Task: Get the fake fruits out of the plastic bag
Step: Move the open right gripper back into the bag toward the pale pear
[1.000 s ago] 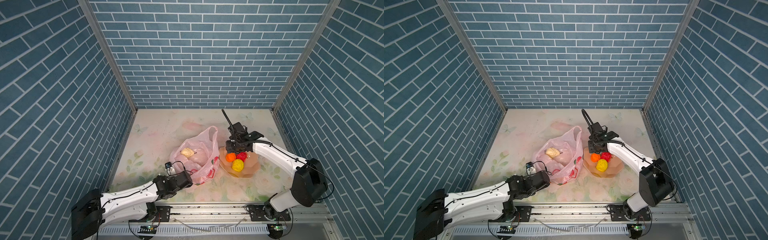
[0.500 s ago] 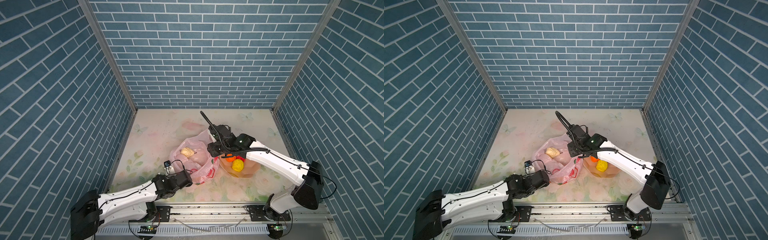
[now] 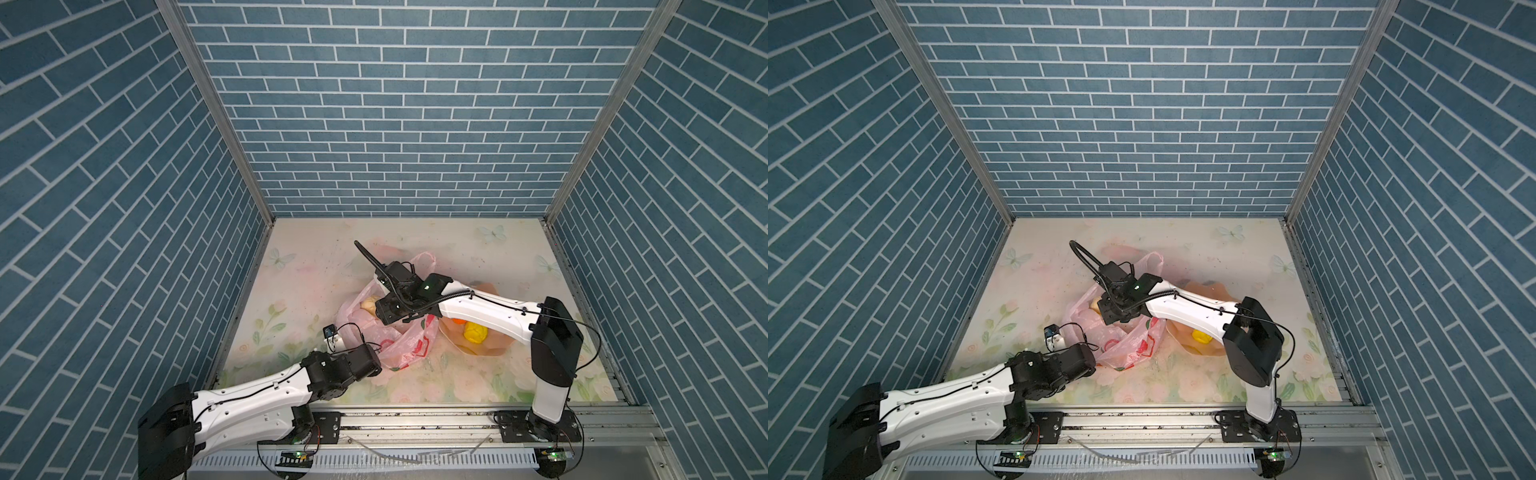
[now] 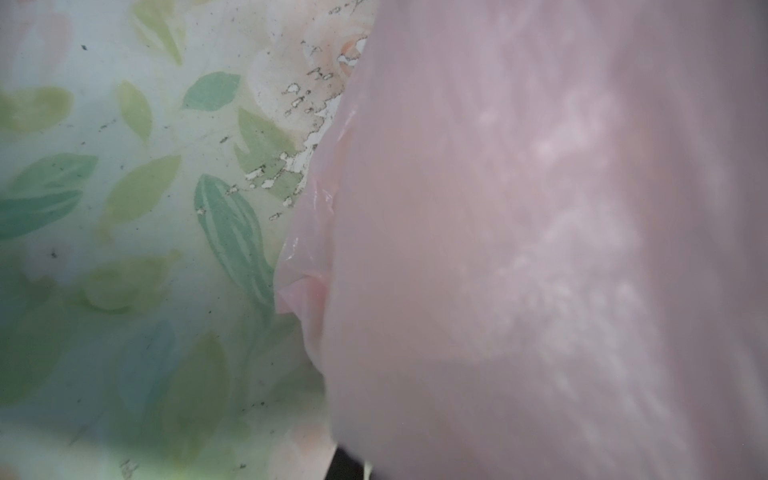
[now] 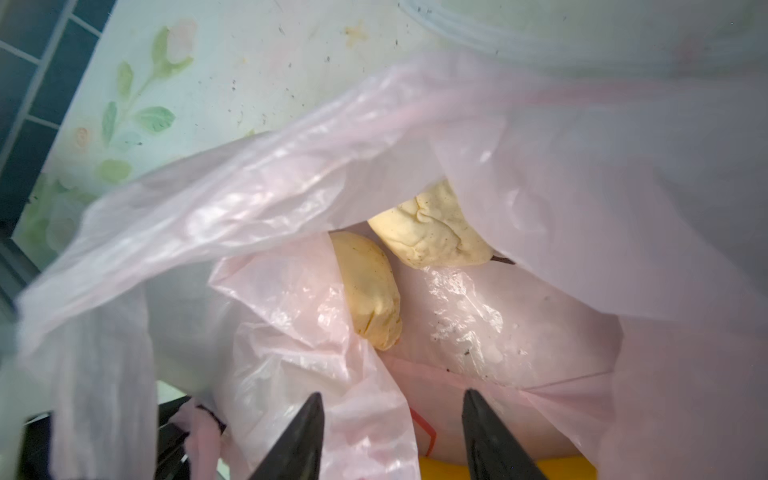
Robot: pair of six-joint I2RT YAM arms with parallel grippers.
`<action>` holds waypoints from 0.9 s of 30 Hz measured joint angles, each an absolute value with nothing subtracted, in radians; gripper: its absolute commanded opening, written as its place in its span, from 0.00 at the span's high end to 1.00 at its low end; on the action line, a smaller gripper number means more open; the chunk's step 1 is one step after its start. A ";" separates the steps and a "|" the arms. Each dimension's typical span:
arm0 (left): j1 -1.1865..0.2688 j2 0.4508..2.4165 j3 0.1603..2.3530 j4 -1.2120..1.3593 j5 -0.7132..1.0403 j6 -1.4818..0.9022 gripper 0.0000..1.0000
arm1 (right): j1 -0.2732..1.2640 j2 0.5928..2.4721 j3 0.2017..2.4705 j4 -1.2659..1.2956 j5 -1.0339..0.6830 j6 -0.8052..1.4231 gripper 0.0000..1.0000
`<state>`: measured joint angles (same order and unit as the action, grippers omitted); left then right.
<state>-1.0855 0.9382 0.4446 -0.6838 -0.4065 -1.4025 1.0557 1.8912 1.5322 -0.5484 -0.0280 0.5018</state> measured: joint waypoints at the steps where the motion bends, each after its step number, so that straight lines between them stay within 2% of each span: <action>1: -1.085 0.936 0.442 -0.684 -0.405 -1.403 0.86 | 1.056 1.912 1.538 -0.540 -0.032 0.502 0.37; 11: -1.085 0.858 0.376 -0.680 -0.383 -1.422 0.86 | 1.056 2.014 1.610 -0.511 -0.020 0.519 0.25; 27: -1.085 0.746 0.351 -0.748 -0.374 -1.460 0.85 | 1.050 2.091 1.662 -0.485 0.021 0.520 0.23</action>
